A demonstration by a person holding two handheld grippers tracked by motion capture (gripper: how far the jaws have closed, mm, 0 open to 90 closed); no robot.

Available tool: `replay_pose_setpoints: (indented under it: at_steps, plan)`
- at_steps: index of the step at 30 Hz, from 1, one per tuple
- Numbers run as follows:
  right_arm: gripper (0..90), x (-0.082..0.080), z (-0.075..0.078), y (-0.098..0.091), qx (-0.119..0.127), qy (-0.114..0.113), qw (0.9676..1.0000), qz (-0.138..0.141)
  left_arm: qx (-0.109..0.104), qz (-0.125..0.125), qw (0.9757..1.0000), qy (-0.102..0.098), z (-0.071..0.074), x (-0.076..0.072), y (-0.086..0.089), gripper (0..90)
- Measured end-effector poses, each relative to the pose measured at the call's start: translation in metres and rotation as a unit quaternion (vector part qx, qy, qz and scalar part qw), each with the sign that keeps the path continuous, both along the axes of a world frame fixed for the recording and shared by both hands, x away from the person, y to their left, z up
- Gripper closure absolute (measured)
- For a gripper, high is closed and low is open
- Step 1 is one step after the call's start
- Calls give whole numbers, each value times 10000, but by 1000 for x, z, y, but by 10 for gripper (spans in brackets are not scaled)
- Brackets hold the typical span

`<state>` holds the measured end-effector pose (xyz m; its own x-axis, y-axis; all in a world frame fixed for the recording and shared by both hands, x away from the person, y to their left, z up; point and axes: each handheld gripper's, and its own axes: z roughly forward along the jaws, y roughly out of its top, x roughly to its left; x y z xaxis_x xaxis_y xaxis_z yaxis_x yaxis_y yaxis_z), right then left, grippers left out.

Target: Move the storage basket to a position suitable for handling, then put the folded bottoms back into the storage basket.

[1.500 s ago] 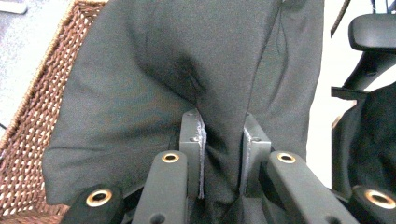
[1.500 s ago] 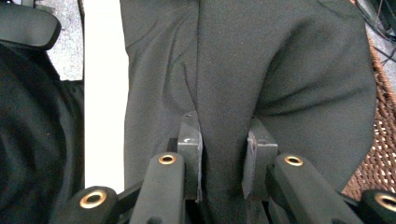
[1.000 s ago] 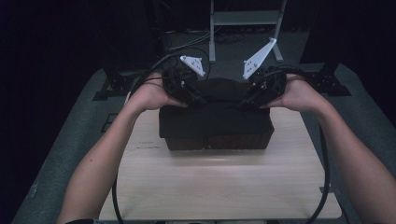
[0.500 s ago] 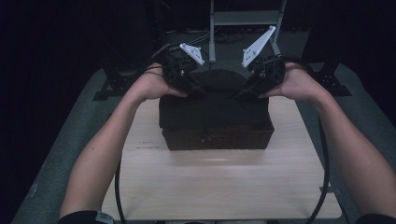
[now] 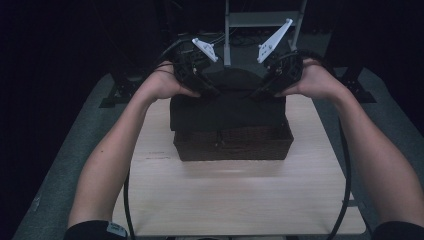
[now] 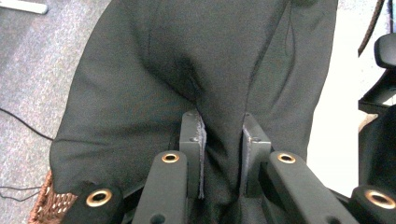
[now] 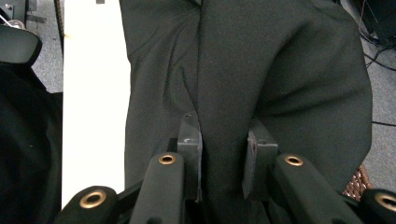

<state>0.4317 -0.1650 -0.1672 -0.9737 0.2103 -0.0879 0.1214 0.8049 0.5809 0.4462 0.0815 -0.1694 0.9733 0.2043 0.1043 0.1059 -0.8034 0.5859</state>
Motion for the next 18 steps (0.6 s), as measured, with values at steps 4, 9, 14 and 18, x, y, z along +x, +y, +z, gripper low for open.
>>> replay_pose_setpoints:
  at_steps: [4,9,14,18]
  plan:
    - [718,6,-1,0,19,26,10000,1,-36,1,10000,60,-2,6,1,751]
    - [719,14,-3,1,12,81,10000,-26,-52,29,9999,129,-6,15,2,751]
    - [718,21,-4,2,15,118,9999,-24,-68,52,9999,149,-6,22,3,751]
    - [718,25,-2,1,32,96,9999,-30,-89,81,9998,127,-4,24,2,751]
